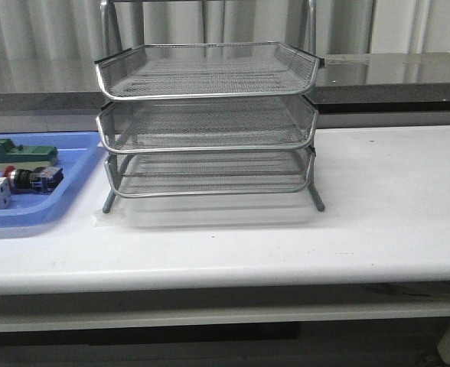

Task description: Place button on rack with both arms

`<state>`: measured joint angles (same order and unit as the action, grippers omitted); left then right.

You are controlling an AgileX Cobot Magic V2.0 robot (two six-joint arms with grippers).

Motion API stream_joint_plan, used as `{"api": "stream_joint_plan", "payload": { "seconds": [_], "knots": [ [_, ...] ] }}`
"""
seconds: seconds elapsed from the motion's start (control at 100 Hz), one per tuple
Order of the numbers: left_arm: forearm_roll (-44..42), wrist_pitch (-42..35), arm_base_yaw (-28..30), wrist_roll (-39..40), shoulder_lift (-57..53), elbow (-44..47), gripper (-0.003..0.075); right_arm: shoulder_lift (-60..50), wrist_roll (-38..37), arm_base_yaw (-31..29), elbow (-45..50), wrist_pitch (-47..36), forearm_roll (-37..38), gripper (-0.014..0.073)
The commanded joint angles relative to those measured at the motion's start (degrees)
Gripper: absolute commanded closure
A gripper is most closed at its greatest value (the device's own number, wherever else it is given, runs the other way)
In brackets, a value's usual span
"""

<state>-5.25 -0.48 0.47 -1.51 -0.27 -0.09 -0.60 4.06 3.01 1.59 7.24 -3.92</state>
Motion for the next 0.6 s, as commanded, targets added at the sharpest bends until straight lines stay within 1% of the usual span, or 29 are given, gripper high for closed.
{"api": "stream_joint_plan", "payload": {
  "seconds": [0.0, 0.1, 0.21, 0.38, 0.59],
  "knots": [
    [0.36, -4.64, -0.27, 0.5, -1.82, 3.13, 0.0741, -1.19, 0.53, -0.06, -1.05, -6.59, 0.46, 0.0664],
    [0.36, -4.64, -0.27, 0.5, -1.82, 3.13, 0.0741, -1.19, 0.47, -0.06, -1.34, -10.03, 0.46, 0.0664],
    [0.36, -4.64, -0.27, 0.5, -1.82, 3.13, 0.0741, -0.81, 0.47, -0.06, -3.85, -9.51, -0.33, 0.0664],
    [0.36, -4.64, -0.27, 0.5, -1.82, 3.13, 0.0741, 2.99, 0.47, -0.06, -11.56, -3.62, -5.6, 0.0664],
    [0.36, -4.64, -0.27, 0.5, -1.82, 3.13, 0.0741, 15.32, 0.47, -0.06, -22.31, 3.97, -7.87, 0.0664]
  ]
}}
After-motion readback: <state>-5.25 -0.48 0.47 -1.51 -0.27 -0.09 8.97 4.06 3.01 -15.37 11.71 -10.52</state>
